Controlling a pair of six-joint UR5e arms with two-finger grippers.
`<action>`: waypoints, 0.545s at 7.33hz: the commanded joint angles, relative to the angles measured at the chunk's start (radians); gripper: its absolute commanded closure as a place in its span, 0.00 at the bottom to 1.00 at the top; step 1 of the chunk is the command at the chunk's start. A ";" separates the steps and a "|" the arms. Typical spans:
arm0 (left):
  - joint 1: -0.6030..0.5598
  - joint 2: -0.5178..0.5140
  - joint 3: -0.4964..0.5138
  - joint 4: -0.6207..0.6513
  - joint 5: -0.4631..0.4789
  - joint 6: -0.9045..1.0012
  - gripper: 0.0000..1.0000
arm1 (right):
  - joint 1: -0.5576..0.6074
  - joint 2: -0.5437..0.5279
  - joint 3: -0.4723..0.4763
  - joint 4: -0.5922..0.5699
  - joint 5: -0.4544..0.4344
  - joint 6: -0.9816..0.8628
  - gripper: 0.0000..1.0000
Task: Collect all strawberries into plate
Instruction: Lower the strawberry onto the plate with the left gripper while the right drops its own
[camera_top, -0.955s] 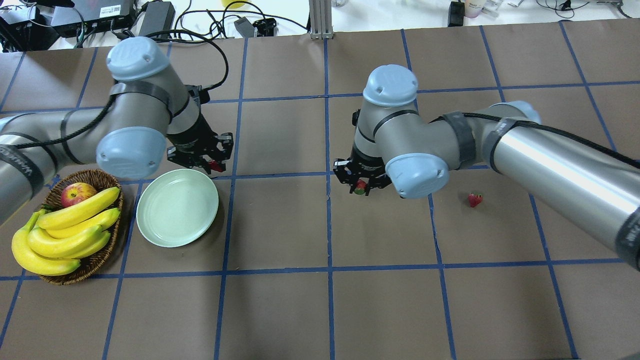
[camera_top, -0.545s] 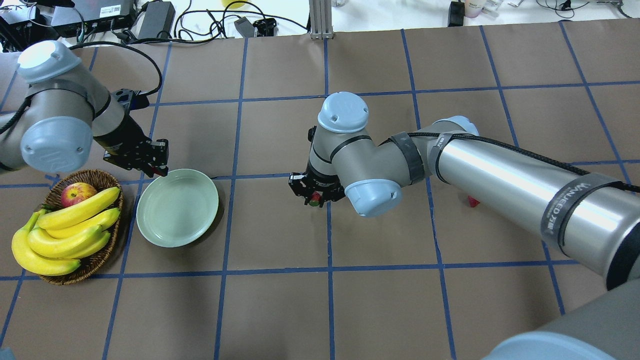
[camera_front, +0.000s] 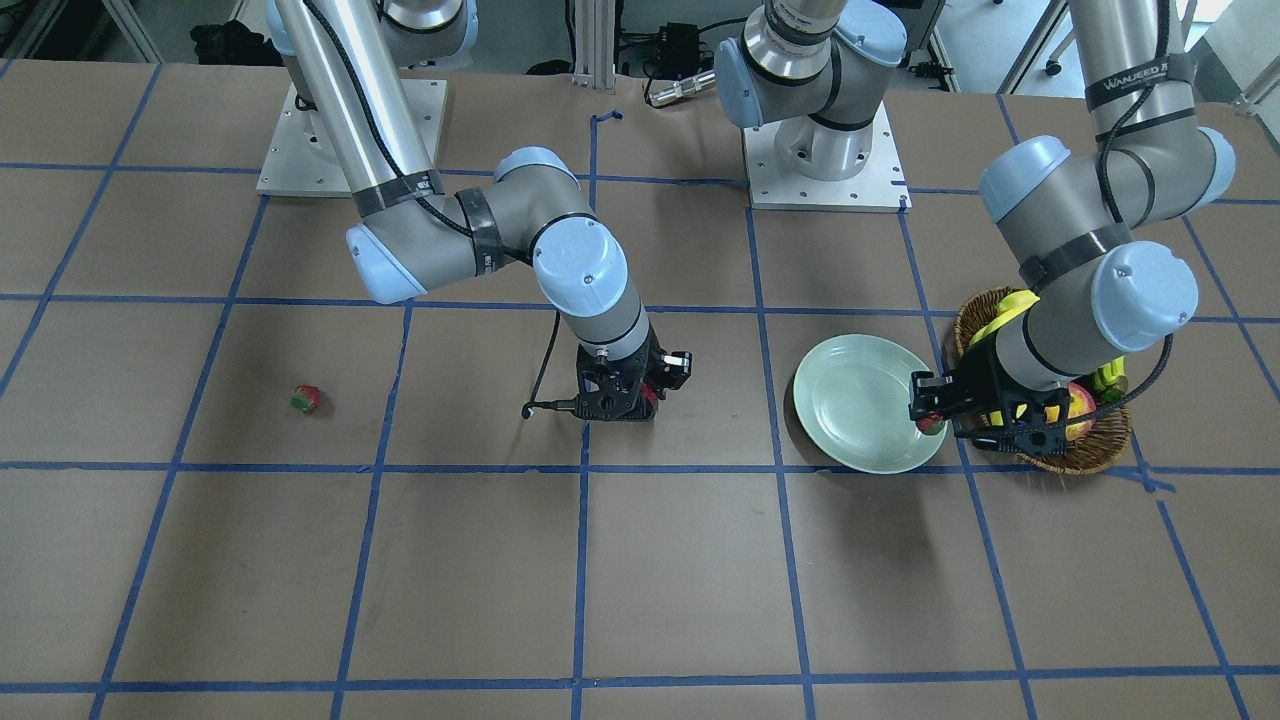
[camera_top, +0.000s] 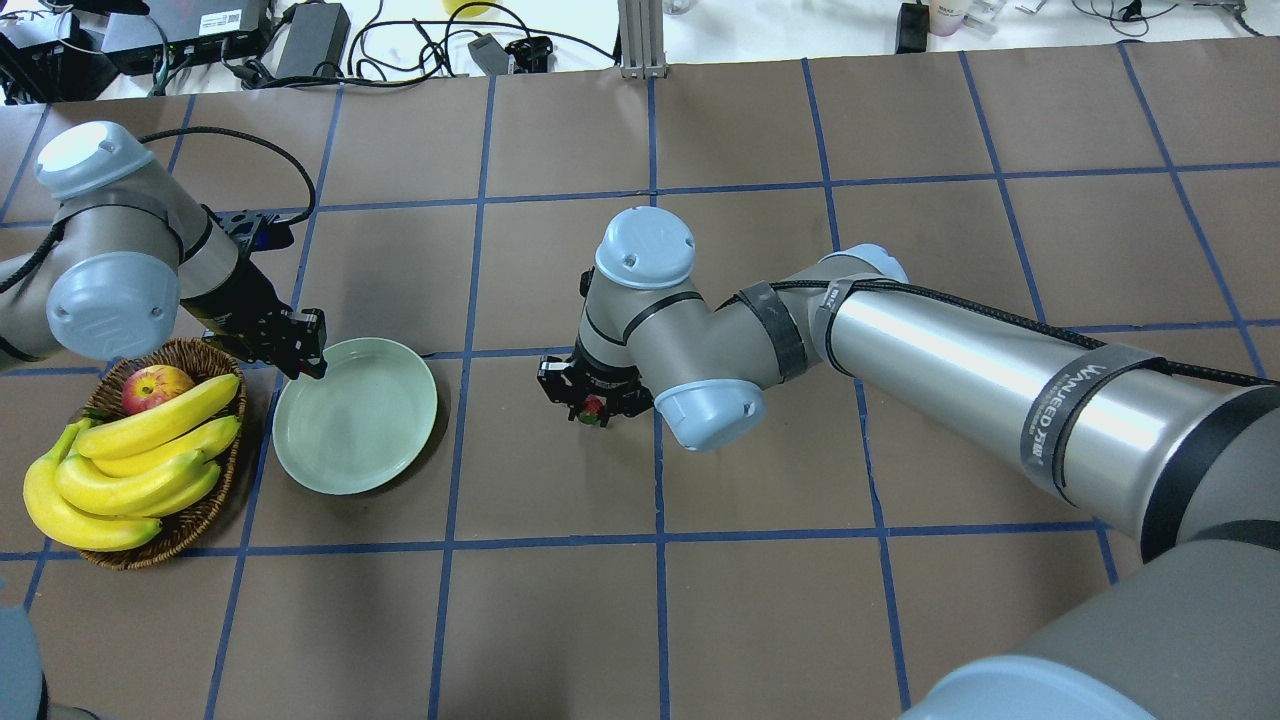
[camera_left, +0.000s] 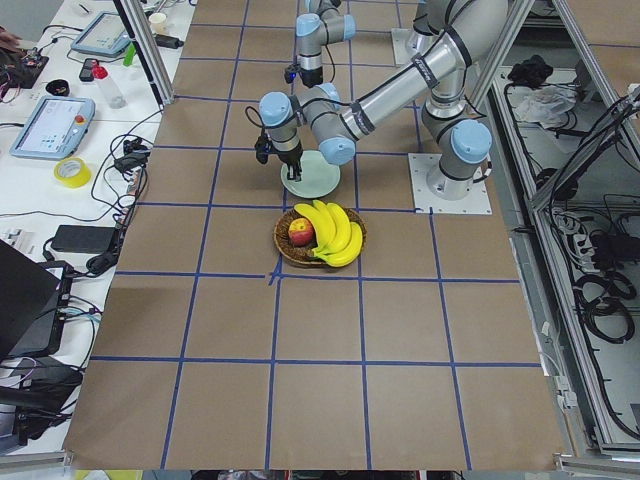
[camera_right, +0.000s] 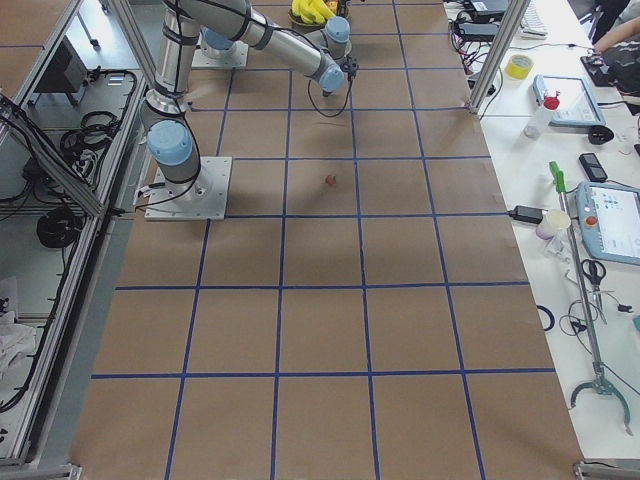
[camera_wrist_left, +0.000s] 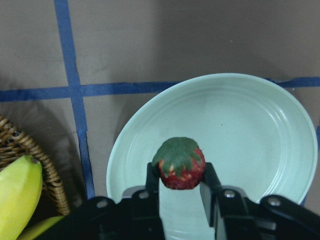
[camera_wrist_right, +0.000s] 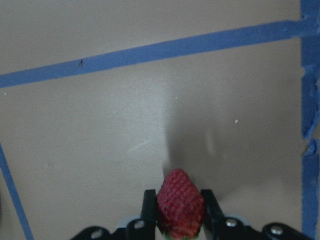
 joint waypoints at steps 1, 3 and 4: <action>0.001 -0.003 -0.021 0.002 0.010 0.011 0.76 | 0.000 -0.007 -0.001 0.006 -0.013 0.017 0.00; -0.004 0.012 -0.019 0.004 0.007 -0.003 0.00 | -0.035 -0.117 0.010 0.030 -0.084 -0.074 0.00; -0.013 0.023 -0.018 0.002 0.005 -0.008 0.00 | -0.100 -0.146 0.010 0.150 -0.140 -0.198 0.01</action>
